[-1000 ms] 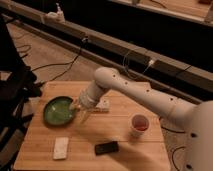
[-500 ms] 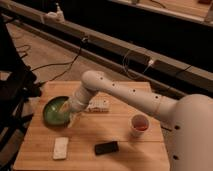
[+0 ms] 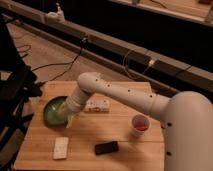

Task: Pick up the ceramic bowl

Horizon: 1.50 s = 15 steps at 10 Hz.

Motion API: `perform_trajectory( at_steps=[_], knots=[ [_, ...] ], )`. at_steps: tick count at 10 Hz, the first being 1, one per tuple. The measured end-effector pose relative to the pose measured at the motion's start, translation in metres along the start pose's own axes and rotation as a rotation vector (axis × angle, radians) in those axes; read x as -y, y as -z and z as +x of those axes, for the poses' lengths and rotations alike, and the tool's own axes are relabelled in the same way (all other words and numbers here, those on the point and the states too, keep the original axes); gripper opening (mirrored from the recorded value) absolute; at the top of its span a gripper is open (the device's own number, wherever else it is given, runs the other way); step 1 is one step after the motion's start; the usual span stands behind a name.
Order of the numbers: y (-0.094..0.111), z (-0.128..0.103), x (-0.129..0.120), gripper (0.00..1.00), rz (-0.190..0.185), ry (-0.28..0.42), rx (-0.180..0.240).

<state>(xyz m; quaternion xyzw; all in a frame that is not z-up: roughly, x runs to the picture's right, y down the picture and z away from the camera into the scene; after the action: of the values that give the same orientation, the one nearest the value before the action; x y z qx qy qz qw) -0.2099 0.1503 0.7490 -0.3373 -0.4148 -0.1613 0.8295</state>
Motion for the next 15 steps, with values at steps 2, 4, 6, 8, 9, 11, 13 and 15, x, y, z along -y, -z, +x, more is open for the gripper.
perform_trajectory(
  at_steps=[2,4,6,8,9,11,13,15],
  knots=[
    [-0.013,0.011,0.011,0.61,0.012,-0.005,-0.028],
    [-0.023,0.032,0.023,0.61,0.038,-0.027,-0.063],
    [-0.029,0.050,0.027,0.61,0.057,-0.056,-0.075],
    [-0.042,0.079,0.022,0.61,0.051,-0.126,-0.086],
    [-0.048,0.086,0.020,0.61,0.047,-0.147,-0.085],
    [-0.067,0.096,0.016,0.60,0.040,-0.174,-0.067],
    [-0.085,0.093,0.017,0.46,0.035,-0.140,-0.041],
    [-0.096,0.087,0.020,0.25,0.029,-0.098,-0.019]
  ],
)
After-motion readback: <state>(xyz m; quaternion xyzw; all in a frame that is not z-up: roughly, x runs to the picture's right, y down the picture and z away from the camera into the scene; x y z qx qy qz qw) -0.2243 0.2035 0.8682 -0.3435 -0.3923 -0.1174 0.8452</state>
